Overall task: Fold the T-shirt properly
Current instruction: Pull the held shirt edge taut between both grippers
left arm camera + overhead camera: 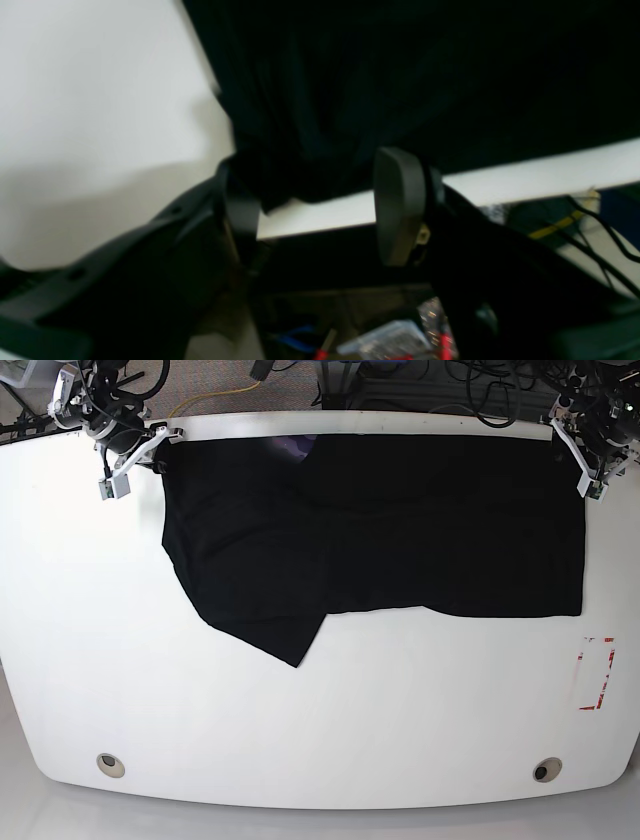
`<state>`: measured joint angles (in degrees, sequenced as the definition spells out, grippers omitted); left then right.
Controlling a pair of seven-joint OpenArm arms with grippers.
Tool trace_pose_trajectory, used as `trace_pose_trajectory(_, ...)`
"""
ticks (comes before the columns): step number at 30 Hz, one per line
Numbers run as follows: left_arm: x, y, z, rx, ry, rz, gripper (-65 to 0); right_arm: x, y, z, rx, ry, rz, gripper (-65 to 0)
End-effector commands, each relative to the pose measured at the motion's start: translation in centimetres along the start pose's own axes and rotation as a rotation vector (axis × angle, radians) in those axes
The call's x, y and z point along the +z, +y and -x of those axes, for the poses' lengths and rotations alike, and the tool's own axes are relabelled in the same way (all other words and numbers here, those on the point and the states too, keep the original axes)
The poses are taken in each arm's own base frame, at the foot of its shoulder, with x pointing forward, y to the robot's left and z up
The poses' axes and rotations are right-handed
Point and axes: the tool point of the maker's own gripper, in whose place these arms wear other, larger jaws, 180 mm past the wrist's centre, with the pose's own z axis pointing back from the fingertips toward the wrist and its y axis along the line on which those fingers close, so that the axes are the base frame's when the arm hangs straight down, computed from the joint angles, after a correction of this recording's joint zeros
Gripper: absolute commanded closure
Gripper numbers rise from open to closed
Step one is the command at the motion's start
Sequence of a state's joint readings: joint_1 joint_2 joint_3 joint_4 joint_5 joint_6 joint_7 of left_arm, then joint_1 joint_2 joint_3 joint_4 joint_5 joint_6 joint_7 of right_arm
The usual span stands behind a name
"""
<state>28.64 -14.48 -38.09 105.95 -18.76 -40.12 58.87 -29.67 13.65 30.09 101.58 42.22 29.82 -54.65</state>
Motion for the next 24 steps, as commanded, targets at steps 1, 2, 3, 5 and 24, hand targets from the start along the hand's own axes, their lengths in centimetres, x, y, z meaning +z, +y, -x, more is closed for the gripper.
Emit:
trace_pose_trajectory(1,-0.8,-0.1,-0.6,-0.005,-0.008,0.021,-33.2,0.4,0.1,-0.9,0.02,-0.029,-0.007,-1.3)
trace_pose_trajectory(2,-1.1,0.0,-0.3,-0.006,0.004,0.028,-33.1,0.4,0.1,-0.9,0.02,-0.029,-0.007,-1.3)
trace_pose_trajectory(3,-1.3,0.0,0.0,-0.008,0.014,0.034,-32.9,0.4,0.2,-0.9,0.019,-0.03,-0.008,-1.3)
trace_pose_trajectory(5,-1.4,0.1,0.1,-0.006,0.019,0.036,-32.6,0.4,0.2,-0.9,0.019,-0.03,-0.008,-1.3)
trace_pose_trajectory(24,-0.7,3.3,-4.5,0.039,-0.106,-0.044,-3.9,0.4,0.2,-0.9,0.018,-0.03,-0.009,-1.3)
